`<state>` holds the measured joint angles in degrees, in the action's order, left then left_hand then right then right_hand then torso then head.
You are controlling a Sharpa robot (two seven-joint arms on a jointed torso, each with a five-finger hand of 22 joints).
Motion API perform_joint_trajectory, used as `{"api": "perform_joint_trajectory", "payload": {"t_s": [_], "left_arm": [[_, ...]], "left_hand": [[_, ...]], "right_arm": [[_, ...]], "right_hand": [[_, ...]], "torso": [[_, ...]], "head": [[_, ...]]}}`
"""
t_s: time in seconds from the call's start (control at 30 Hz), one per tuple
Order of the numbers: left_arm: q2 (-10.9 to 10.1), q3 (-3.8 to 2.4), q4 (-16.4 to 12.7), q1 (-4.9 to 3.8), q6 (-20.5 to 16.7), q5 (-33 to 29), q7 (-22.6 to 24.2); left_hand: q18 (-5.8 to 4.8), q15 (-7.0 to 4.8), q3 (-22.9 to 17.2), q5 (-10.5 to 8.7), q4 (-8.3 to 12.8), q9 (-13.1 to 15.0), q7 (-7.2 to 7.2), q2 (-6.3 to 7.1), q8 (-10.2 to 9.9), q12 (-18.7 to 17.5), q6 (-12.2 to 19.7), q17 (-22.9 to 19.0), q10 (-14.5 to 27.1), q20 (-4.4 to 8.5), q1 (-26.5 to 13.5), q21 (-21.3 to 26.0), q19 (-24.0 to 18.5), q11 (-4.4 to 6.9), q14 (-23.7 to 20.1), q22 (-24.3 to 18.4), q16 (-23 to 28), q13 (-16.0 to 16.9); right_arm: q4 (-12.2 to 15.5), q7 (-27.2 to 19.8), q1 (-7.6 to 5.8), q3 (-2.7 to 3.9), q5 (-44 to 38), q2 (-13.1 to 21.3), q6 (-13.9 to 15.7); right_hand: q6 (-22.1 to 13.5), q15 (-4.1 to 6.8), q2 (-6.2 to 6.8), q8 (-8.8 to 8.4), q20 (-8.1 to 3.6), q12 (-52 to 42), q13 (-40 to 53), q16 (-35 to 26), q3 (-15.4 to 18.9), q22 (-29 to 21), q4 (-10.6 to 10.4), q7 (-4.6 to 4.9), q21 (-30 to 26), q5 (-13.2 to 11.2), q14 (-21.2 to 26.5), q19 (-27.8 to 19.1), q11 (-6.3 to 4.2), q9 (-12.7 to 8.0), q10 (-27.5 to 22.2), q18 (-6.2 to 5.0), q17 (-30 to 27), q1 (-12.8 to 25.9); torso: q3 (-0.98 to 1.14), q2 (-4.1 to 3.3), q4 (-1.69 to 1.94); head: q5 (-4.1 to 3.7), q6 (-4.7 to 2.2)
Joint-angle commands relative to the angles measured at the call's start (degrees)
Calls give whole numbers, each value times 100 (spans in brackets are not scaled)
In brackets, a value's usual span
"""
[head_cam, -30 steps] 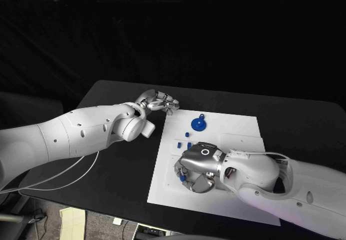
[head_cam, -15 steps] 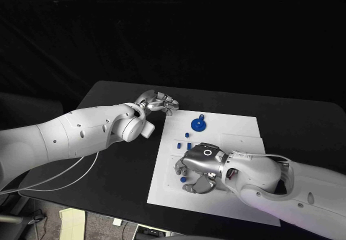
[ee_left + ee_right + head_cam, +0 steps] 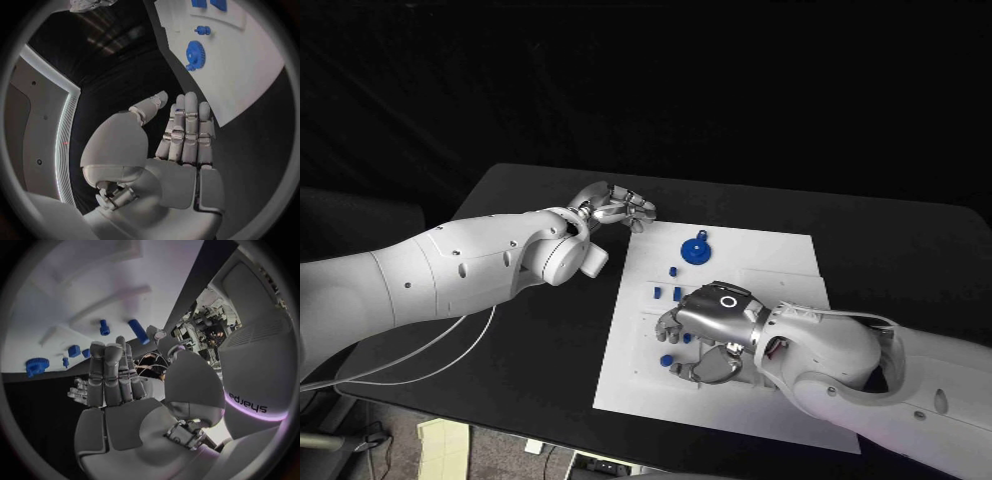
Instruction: Assemble the parts on the task board
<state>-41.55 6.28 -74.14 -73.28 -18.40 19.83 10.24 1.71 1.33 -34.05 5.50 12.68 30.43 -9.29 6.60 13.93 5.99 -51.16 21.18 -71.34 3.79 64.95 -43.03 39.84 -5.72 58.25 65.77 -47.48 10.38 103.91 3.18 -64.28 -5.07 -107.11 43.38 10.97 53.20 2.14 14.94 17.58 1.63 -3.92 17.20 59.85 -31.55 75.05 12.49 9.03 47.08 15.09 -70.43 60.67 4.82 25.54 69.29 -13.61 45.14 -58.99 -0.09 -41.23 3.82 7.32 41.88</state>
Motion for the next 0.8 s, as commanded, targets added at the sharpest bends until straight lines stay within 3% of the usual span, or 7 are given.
{"api": "perform_joint_trajectory", "payload": {"t_s": [0.03,0.1,0.27,0.43,0.5,0.6,0.8], "left_arm": [[3,-4,-7,-4,55,2,34],[-4,-4,-4,-4,54,2,34],[-11,-4,19,-4,43,2,39],[-16,-4,28,-4,38,2,67],[-1,-2,32,-4,34,1,92],[-2,-1,36,-4,46,-37,144],[-23,5,21,-4,55,-106,242]], "left_hand": [[-92,-4,0,5,-21,-10,-7,-55,25,-18,43,7,45,56,-1,39,-2,-6,26,7,29,5],[-92,-4,-1,5,-20,-10,-7,-55,26,-18,44,7,45,56,0,39,-2,-6,26,7,30,5],[-92,-4,-1,5,-19,-10,-6,-55,27,-18,43,10,45,56,2,40,-1,-6,27,9,31,6],[-93,-4,2,2,-18,-11,-6,-47,28,-18,43,13,44,56,0,41,-1,-6,28,10,32,6],[-93,-4,8,0,-20,-11,-6,-39,30,-17,41,16,43,55,-6,41,0,-6,29,12,33,7],[-95,-3,21,-4,-25,-12,-6,-21,34,-15,39,23,41,54,-25,41,2,-6,32,17,35,8],[-97,-2,63,-9,-66,-19,-8,33,40,-16,41,46,43,55,-107,51,6,-6,33,30,53,10]], "right_arm": [[77,-144,-32,55,424,121,263],[91,-204,-71,132,849,219,189],[39,-210,-267,219,2015,530,34],[-293,-121,-551,224,2679,770,-104],[-458,-7,-636,222,3119,884,-255],[-668,210,-703,214,3665,944,-567],[-875,842,-743,196,4414,1048,-1236]], "right_hand": [[-44,-53,70,-38,8,3,-13,43,6,68,-73,0,-22,64,-2,-20,-2,-10,-36,-139,-5,-1],[-50,-51,104,-39,9,0,-18,50,30,69,-101,5,-21,72,-2,-15,2,-12,-39,-139,-6,26],[-59,-41,127,-33,2,-19,-24,70,142,76,-146,12,-24,-69,7,-18,-9,-12,-15,-139,-11,87],[-49,18,11,-17,-4,-141,45,82,143,74,-250,7,-38,-184,17,-24,-77,-8,203,-139,-24,99],[-22,72,-87,4,-8,-239,133,82,58,77,-303,-8,-43,-447,24,-23,-133,1,339,-139,-36,13],[30,182,-123,42,-4,-607,453,109,-40,85,-408,-67,-41,-680,22,-14,-246,35,549,-139,-43,-65],[90,302,-184,100,-19,-1710,1507,236,29,107,-656,-179,16,-746,-19,39,-377,163,541,-139,-12,55]], "torso": [[-2,0,5],[-4,1,4],[-4,5,-1],[-11,13,-9],[-13,14,-16],[-14,20,-8],[-4,41,-48]], "head": [[-41,-31],[-76,-49],[-219,-137],[-398,-222],[-519,-269],[-690,-331],[-857,-385]]}}
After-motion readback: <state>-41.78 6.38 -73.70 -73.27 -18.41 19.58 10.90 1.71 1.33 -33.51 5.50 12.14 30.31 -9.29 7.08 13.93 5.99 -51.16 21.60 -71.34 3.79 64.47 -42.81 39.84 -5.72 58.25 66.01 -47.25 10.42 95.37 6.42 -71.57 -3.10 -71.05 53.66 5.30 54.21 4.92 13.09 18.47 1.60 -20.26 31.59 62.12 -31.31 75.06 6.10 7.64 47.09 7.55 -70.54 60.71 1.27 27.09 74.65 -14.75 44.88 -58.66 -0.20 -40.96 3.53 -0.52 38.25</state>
